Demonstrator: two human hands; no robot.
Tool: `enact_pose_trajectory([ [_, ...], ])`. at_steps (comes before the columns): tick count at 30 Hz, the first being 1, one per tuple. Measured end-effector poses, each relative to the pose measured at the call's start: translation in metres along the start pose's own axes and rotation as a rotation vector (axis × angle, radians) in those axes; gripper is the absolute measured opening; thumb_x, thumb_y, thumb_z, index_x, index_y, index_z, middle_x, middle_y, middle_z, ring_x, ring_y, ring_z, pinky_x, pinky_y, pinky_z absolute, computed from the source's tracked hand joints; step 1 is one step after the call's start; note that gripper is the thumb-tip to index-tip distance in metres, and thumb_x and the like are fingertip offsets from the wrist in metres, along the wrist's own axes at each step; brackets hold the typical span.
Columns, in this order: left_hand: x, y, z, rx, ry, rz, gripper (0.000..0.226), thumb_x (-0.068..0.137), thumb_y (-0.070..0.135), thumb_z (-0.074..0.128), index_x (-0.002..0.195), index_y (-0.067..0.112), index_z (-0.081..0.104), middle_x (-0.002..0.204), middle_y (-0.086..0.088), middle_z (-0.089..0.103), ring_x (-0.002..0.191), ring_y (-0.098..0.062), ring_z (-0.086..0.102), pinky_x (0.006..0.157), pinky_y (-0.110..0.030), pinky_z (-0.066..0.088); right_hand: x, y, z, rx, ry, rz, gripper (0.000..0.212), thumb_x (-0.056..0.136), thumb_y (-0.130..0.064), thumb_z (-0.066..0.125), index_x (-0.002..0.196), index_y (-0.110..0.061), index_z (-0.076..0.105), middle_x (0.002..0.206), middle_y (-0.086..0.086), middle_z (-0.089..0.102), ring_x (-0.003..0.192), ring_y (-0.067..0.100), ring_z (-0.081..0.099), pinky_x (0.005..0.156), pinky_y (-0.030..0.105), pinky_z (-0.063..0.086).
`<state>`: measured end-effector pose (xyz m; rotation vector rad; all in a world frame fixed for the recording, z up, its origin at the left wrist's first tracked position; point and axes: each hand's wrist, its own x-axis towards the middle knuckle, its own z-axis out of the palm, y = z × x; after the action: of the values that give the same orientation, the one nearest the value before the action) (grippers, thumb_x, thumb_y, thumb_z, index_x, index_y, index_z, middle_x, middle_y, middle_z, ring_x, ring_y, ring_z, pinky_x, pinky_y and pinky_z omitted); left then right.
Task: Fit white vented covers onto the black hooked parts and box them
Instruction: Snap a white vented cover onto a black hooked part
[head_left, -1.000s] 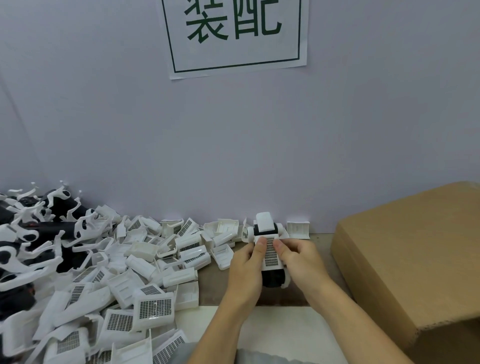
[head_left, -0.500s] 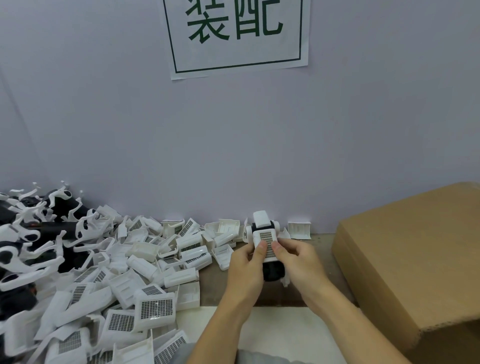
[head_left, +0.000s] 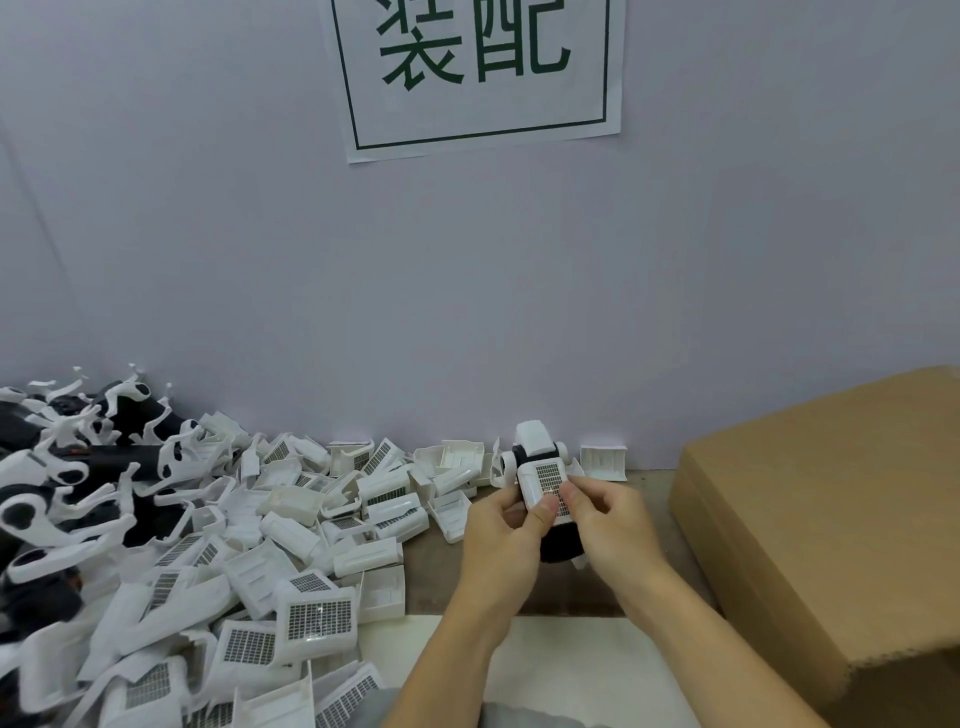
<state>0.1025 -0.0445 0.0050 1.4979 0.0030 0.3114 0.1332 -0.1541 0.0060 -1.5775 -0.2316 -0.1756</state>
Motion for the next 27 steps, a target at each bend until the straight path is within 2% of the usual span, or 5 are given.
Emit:
enact_pose_trajectory([
  [5, 0.002, 0.000, -0.001, -0.158, 0.089, -0.061, 0.021, 0.095, 0.033, 0.067, 0.106, 0.018, 0.076, 0.096, -0.004, 0.079, 0.092, -0.014, 0.074, 0.068, -0.019, 0.052, -0.001, 0.003, 0.005, -0.108, 0.055, -0.092, 0.016, 0.097, -0.023, 0.063, 0.098, -0.039, 0.062, 0.101, -0.008, 0.068, 0.100, 0.009, 0.064, 0.082, 0.035, 0.059],
  [9, 0.004, 0.003, 0.001, -0.425, 0.078, -0.211, 0.041, 0.104, 0.041, 0.045, 0.112, 0.013, 0.074, 0.105, -0.011, 0.077, 0.096, -0.024, 0.073, 0.081, -0.038, 0.051, 0.000, 0.012, 0.007, -0.387, -0.084, -0.155, 0.048, 0.089, -0.036, 0.072, 0.132, -0.032, 0.053, 0.132, -0.013, 0.051, 0.112, -0.007, 0.048, 0.084, 0.000, 0.036],
  [14, 0.008, 0.017, 0.004, -0.401, 0.032, -0.264, 0.030, 0.104, 0.025, 0.049, 0.107, 0.004, 0.071, 0.085, -0.009, 0.075, 0.078, -0.021, 0.072, 0.072, -0.031, 0.057, 0.000, 0.014, 0.002, -0.502, 0.009, -0.177, 0.065, 0.092, -0.045, 0.063, 0.150, -0.024, 0.040, 0.140, -0.008, 0.049, 0.130, 0.009, 0.045, 0.106, 0.027, 0.041],
  [22, 0.012, 0.066, -0.016, 0.433, 0.372, 0.054, 0.021, 0.094, 0.030, 0.057, 0.090, 0.011, 0.066, 0.088, -0.009, 0.068, 0.082, -0.021, 0.063, 0.070, -0.038, 0.050, 0.004, 0.002, -0.008, -0.058, 0.164, 0.003, 0.025, 0.103, -0.037, 0.041, 0.092, -0.025, 0.060, 0.075, 0.009, 0.062, 0.060, 0.015, 0.059, 0.047, 0.029, 0.047],
  [27, 0.017, 0.061, -0.022, 0.070, 0.111, -0.024, 0.028, 0.104, 0.039, 0.046, 0.128, 0.032, 0.059, 0.123, 0.011, 0.056, 0.113, -0.012, 0.051, 0.077, -0.026, 0.047, 0.004, -0.006, -0.011, 0.372, -0.078, 0.302, 0.049, 0.101, -0.037, 0.032, 0.099, -0.001, 0.065, 0.065, 0.022, 0.061, 0.045, 0.022, 0.039, 0.040, 0.025, 0.036],
])
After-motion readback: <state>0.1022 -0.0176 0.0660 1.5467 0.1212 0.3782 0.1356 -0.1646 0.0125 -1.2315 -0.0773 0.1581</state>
